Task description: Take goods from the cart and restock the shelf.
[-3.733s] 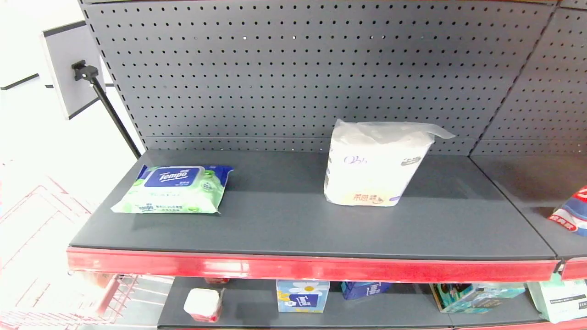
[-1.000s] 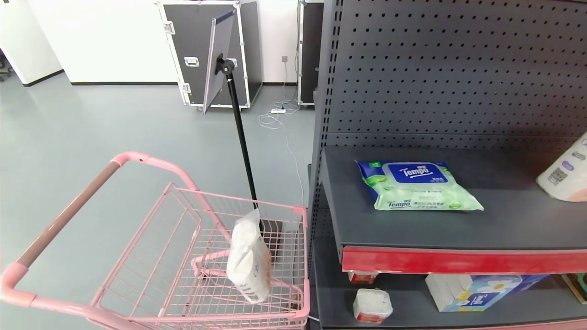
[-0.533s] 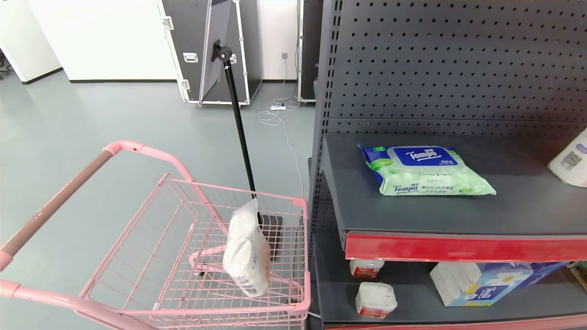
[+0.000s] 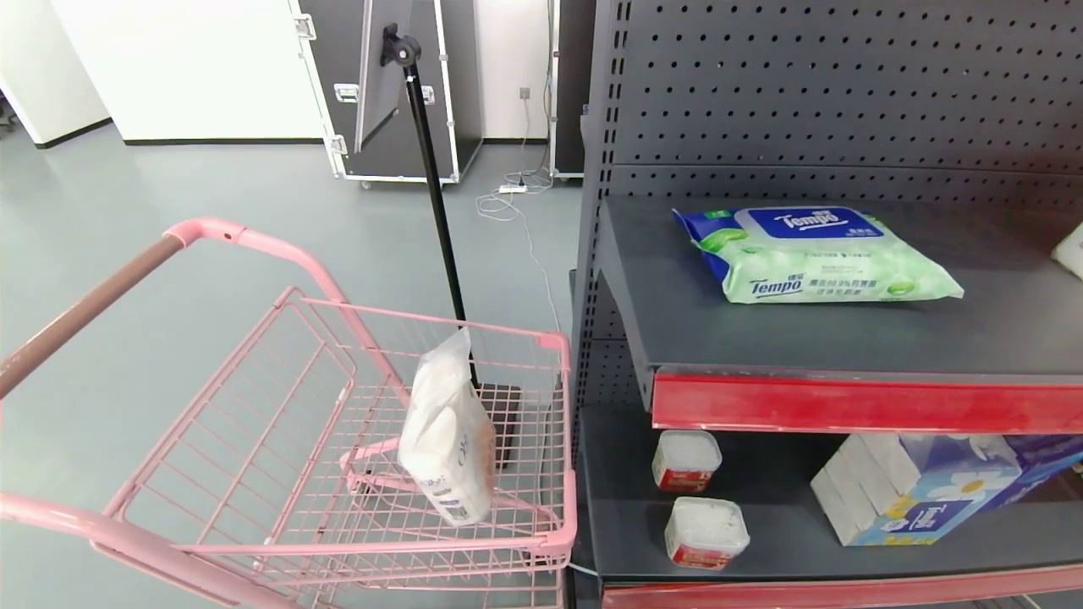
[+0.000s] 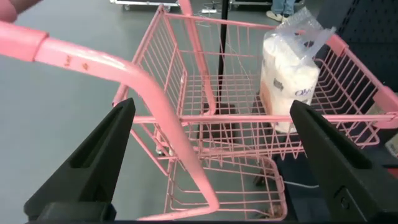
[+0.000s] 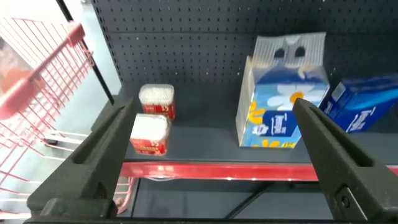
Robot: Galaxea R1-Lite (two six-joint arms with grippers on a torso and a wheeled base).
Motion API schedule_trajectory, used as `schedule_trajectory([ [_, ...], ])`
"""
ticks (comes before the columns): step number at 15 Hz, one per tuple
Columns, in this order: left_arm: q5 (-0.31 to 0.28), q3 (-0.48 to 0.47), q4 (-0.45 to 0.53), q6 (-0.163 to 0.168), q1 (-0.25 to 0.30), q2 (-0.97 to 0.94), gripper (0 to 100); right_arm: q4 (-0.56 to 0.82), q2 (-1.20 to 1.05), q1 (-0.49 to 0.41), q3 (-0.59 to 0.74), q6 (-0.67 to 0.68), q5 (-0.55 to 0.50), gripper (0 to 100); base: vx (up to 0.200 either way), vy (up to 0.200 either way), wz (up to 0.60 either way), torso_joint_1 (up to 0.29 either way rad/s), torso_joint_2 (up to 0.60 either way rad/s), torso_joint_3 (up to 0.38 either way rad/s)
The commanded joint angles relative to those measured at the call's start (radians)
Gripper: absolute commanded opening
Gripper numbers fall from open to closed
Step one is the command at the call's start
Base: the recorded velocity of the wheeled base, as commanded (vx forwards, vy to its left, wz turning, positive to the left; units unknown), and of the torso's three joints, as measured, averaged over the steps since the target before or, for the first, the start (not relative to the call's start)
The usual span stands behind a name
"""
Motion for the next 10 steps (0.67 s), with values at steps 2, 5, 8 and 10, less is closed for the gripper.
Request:
schedule_trajectory([
  [2,-0.001,0.0,0.0,0.0,-0.001,0.019,100,0.0,0.0,0.0,0.0,-0.001,0.0,100,0.0,0.0,0.0,-0.151,0.52,0.369],
  [5,-0.042,0.0,0.0,-0.003,-0.003,0.027,100,0.0,0.0,0.0,0.0,-0.001,0.0,100,0.0,0.0,0.0,-0.124,0.51,0.377],
  [8,-0.07,0.0,-0.002,0.015,-0.003,0.025,100,0.0,0.0,0.0,0.0,0.0,0.0,100,0.0,0.0,0.0,-0.072,0.35,0.268],
  [10,-0.07,0.0,-0.002,0.013,-0.003,0.025,100,0.0,0.0,0.0,0.0,0.0,0.0,100,0.0,0.0,0.0,-0.022,0.1,0.075],
])
